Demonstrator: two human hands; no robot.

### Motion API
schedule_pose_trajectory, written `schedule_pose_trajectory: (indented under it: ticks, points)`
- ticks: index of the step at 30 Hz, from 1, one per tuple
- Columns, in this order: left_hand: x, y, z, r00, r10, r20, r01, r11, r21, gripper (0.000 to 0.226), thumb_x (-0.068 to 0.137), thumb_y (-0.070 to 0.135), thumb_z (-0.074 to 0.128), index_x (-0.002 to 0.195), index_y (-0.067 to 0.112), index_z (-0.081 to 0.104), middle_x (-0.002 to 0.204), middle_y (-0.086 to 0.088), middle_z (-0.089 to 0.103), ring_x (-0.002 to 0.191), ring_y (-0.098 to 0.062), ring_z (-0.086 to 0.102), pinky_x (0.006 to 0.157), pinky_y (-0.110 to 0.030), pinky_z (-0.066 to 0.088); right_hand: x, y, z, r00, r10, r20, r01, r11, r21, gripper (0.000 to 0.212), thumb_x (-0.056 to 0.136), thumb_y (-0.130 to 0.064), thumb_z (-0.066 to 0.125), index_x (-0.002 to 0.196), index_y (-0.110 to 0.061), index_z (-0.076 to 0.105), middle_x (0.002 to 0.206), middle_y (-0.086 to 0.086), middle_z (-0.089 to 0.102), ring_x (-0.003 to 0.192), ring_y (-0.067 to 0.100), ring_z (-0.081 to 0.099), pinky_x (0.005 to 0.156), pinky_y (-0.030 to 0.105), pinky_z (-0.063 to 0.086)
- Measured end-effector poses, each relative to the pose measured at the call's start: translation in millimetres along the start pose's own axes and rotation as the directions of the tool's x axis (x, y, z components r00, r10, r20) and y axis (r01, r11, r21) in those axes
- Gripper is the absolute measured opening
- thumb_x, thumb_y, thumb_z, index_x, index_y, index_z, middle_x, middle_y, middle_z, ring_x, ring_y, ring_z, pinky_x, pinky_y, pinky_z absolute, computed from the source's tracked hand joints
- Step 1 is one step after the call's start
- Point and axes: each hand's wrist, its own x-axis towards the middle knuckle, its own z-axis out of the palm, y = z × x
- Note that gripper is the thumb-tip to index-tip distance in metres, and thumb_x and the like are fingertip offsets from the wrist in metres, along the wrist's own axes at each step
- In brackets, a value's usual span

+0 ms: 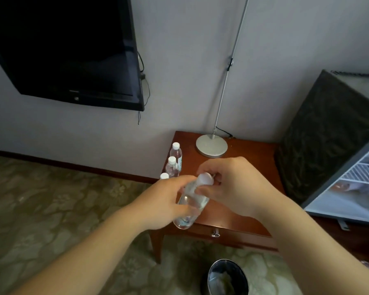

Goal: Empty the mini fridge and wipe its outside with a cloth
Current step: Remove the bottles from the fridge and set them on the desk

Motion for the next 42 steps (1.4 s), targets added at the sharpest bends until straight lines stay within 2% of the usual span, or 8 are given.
schedule_pose_trajectory:
  ticks: [6,13,19,24,29,35,39,42]
  points:
    - [52,5,-16,1.000,0.013,-0.010,-0.013,0.999,-0.032,0.053,0.086,0.045,0.075,0.130,0.059,0.049,0.126,0.027,0.062,0.120,-0.004,0.058,0.100,-0.037,0.052,51,32,-11,1.000,-0.015,0.024,0.017,0.997,-0.074,0.025,0.080,-0.046,0.077,0.101,-0.036,0.069,0.082,-0.012,0.068,0.069,0.007,0.064,0.061,0.038,0.058]
    - [123,11,-70,0.983,0.011,-0.182,-0.023,0.998,-0.065,0.038,0.090,0.037,0.073,0.128,0.038,0.064,0.110,0.022,0.068,0.099,0.012,0.059,0.082,-0.014,0.048,127,57,-40,0.998,-0.060,0.026,0.063,0.993,-0.098,0.023,0.078,-0.049,0.080,0.094,-0.034,0.072,0.076,-0.016,0.066,0.069,0.004,0.060,0.063,0.031,0.051]
    - [202,-16,-111,0.996,0.037,-0.080,-0.045,0.993,-0.107,0.025,0.090,0.033,0.073,0.111,0.045,0.069,0.104,0.023,0.071,0.094,0.005,0.064,0.075,-0.015,0.053,208,89,-39,1.000,0.013,-0.006,-0.014,0.994,-0.106,0.026,0.080,-0.047,0.076,0.099,-0.029,0.073,0.087,-0.005,0.072,0.077,0.013,0.064,0.069,0.039,0.057]
    - [282,-61,-144,0.998,0.061,-0.032,-0.063,0.995,-0.075,0.037,0.089,0.038,0.073,0.126,0.038,0.067,0.110,0.019,0.071,0.099,0.003,0.065,0.084,-0.018,0.052,286,118,-12,0.994,0.105,-0.001,-0.105,0.991,-0.084,0.025,0.079,-0.047,0.078,0.096,-0.029,0.072,0.085,-0.005,0.072,0.077,0.014,0.065,0.068,0.039,0.057]
    - [347,-123,-165,1.000,0.001,0.006,-0.001,0.996,-0.091,0.040,0.089,0.040,0.074,0.127,0.043,0.065,0.113,0.025,0.068,0.096,0.012,0.060,0.078,-0.012,0.048,359,145,31,0.975,0.212,0.062,-0.208,0.976,-0.071,0.025,0.078,-0.049,0.079,0.094,-0.031,0.070,0.084,-0.008,0.070,0.075,0.013,0.065,0.064,0.034,0.056]
    - [389,-200,-147,0.990,-0.099,0.100,0.118,0.972,-0.203,0.041,0.090,0.024,0.075,0.127,0.037,0.066,0.112,0.020,0.070,0.096,0.008,0.063,0.078,-0.009,0.049,408,175,102,0.925,0.323,0.200,-0.305,0.945,-0.118,0.026,0.076,-0.045,0.079,0.096,-0.030,0.072,0.086,-0.003,0.071,0.082,0.019,0.066,0.063,0.028,0.046]
    - [401,-242,-124,0.974,-0.182,0.133,0.207,0.955,-0.212,0.042,0.085,0.027,0.079,0.124,0.039,0.068,0.108,0.019,0.073,0.095,-0.002,0.068,0.090,-0.034,0.057,416,187,137,0.879,0.383,0.285,-0.357,0.924,-0.140,0.026,0.082,-0.041,0.074,0.101,-0.025,0.071,0.092,0.001,0.072,0.086,0.023,0.066,0.065,0.027,0.040]
    - [402,-258,-109,0.965,-0.211,0.156,0.240,0.951,-0.195,0.042,0.086,0.026,0.078,0.125,0.037,0.068,0.105,0.019,0.073,0.095,0.001,0.068,0.093,-0.038,0.056,414,195,160,0.849,0.410,0.333,-0.384,0.912,-0.145,0.026,0.083,-0.042,0.072,0.102,-0.024,0.069,0.093,0.001,0.071,0.088,0.024,0.066,0.065,0.028,0.041]
